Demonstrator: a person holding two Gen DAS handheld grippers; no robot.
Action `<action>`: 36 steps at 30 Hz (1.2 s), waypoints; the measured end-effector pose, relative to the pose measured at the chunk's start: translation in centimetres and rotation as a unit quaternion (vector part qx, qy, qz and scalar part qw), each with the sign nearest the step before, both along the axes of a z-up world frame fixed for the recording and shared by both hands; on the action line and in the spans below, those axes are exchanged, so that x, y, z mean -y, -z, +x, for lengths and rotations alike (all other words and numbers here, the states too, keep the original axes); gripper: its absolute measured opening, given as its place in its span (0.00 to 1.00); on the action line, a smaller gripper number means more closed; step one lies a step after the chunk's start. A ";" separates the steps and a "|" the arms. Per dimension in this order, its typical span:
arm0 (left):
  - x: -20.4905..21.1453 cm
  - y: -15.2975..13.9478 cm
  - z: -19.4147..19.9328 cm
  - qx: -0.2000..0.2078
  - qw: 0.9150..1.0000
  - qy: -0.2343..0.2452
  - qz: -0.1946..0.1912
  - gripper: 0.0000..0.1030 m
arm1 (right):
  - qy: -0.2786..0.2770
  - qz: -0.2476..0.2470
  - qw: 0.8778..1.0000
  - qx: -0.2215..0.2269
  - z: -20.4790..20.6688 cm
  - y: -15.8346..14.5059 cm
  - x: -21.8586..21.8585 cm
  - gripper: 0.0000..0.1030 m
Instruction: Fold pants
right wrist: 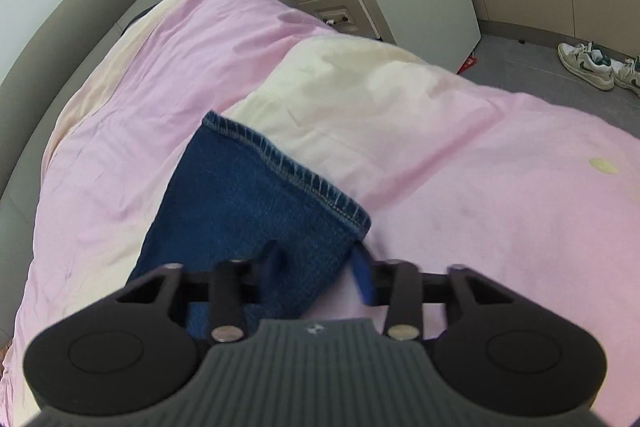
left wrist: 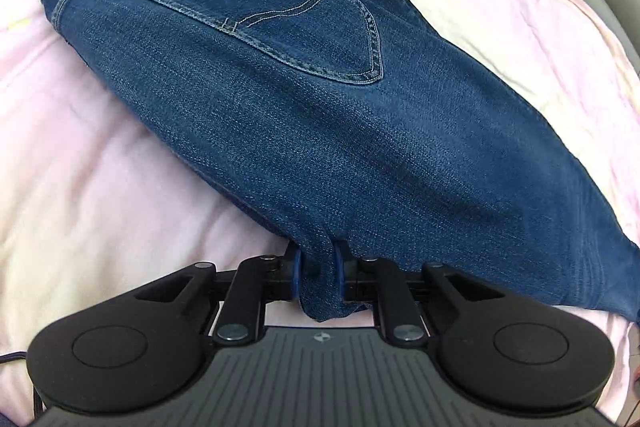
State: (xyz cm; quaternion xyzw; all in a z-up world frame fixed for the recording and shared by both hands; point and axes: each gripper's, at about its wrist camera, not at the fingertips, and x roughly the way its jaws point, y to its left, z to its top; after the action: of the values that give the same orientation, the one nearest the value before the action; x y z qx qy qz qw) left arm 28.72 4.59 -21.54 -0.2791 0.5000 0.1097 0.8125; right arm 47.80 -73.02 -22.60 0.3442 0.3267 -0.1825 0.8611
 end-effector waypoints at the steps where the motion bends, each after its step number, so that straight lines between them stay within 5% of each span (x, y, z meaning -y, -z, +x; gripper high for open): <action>1: 0.1 -0.1 0.0 -0.001 1.000 0.002 0.004 0.17 | -0.004 -0.011 1.000 0.004 0.5 -0.6 0.1 0.13; 5: 0.3 0.1 0.6 -0.001 1.000 0.003 0.012 0.17 | -0.063 -0.089 0.994 -0.007 3.3 -4.1 -1.4 0.00; 10: 0.5 0.2 0.8 0.002 1.000 0.000 0.016 0.17 | -0.073 -0.141 0.983 0.090 3.6 -9.1 -2.7 0.00; 14: 0.5 -0.1 0.8 0.000 1.000 0.000 0.019 0.17 | -0.079 -0.157 0.984 -0.017 5.7 -5.4 -2.6 0.00; 18: 0.5 -0.2 0.4 0.002 1.000 0.005 0.021 0.17 | -0.068 -0.121 0.990 -0.040 5.4 -1.5 -1.1 0.00; 22: 0.3 0.0 0.4 0.002 1.000 -0.003 0.014 0.18 | -0.042 -0.110 0.993 -0.033 4.3 -0.7 0.1 0.34; 25: 0.1 0.2 0.3 0.004 1.000 -0.006 0.006 0.23 | -0.036 -0.045 0.998 -0.024 3.4 0.2 1.6 0.37; 32: -0.4 0.7 -0.2 0.010 1.000 -0.014 -0.009 0.25 | 0.019 0.069 0.997 0.012 2.4 3.9 2.6 0.39; 36: -0.3 0.3 -0.1 0.010 1.000 -0.023 -0.009 0.21 | 0.026 0.077 0.996 0.025 2.8 3.8 1.9 0.22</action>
State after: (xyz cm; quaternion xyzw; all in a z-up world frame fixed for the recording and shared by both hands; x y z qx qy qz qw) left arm 28.67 4.93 -21.86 -0.2989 0.4862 0.1212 0.8121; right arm 50.61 -74.92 -26.41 0.4227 0.3092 -0.1708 0.8346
